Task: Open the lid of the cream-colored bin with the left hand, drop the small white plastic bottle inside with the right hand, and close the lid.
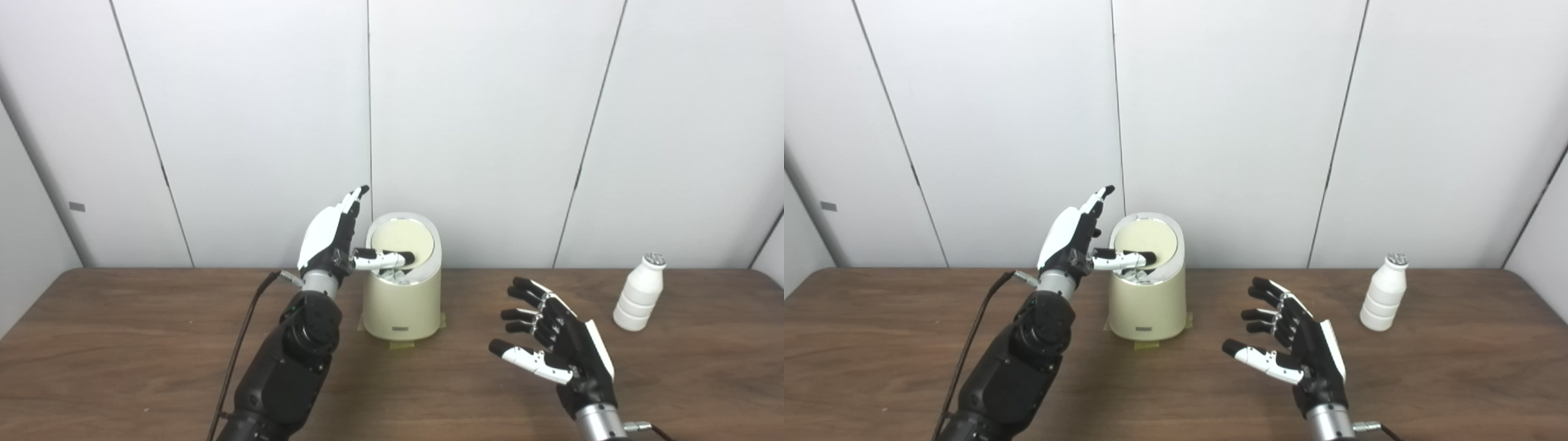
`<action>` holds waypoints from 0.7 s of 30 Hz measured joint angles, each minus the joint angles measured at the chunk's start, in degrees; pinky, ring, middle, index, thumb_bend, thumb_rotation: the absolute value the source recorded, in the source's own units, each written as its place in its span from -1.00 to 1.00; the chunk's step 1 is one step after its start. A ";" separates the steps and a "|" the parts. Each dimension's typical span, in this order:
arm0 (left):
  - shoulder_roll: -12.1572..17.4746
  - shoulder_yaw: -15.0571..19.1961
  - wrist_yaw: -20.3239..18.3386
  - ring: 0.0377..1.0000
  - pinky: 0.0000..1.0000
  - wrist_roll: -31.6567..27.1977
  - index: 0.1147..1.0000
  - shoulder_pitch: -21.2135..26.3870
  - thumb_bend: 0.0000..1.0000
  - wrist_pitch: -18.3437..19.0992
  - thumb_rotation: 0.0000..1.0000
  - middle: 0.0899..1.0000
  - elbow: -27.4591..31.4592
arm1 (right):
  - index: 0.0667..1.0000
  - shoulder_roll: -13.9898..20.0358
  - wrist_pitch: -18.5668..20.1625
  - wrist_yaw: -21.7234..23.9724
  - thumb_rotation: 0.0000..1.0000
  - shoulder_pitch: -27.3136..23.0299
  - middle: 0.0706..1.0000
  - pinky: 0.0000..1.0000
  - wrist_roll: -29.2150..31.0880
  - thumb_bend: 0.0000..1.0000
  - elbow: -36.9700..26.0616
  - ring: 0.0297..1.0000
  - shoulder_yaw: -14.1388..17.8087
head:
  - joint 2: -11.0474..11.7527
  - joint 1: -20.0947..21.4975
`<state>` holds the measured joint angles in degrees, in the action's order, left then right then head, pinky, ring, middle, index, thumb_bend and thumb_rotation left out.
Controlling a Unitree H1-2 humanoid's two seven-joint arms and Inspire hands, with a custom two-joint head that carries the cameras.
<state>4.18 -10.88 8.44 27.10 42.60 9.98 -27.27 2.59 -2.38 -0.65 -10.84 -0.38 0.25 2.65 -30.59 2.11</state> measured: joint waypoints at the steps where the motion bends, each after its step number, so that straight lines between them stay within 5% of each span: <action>1: 0.00 0.01 0.01 1.00 0.56 -0.01 1.00 0.04 0.75 0.00 -0.59 1.00 -0.01 | 0.51 -0.05 0.00 0.00 -0.71 0.00 0.53 0.17 0.00 0.67 0.00 0.25 0.00 | 0.00 0.00; 5: 0.36 -0.72 0.25 1.00 0.67 1.02 1.00 0.29 0.74 0.03 -0.63 1.00 -0.24 | 0.51 -0.06 0.00 0.01 -0.68 0.00 0.55 0.18 0.09 0.68 0.01 0.26 0.01 | -0.09 0.00; 9: 2.75 -5.65 -0.80 1.00 0.75 7.00 1.00 0.93 0.75 3.83 -0.77 1.00 1.00 | 0.51 -0.05 0.00 0.01 -0.68 0.00 0.55 0.19 0.14 0.69 0.01 0.26 0.01 | -0.26 -0.09; 15: 6.77 -15.80 -8.25 0.91 0.61 20.06 1.00 4.80 0.85 12.47 -0.91 1.00 6.51 | 0.52 -0.05 0.01 0.04 -0.66 0.00 0.57 0.17 0.07 0.67 0.00 0.28 -0.14 | -0.35 -0.26; 21: 8.12 -19.14 -14.66 0.87 0.54 25.39 1.00 5.64 0.88 13.95 -0.99 1.00 10.14 | 0.52 -0.05 0.07 -0.07 -0.71 0.02 0.56 0.22 -0.06 0.66 -0.30 0.26 -0.11 | -0.53 -0.26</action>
<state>12.31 -30.02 -6.22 52.49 48.24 23.93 -17.13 2.54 -2.31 -0.72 -10.83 -0.44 -0.04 2.54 -31.11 1.84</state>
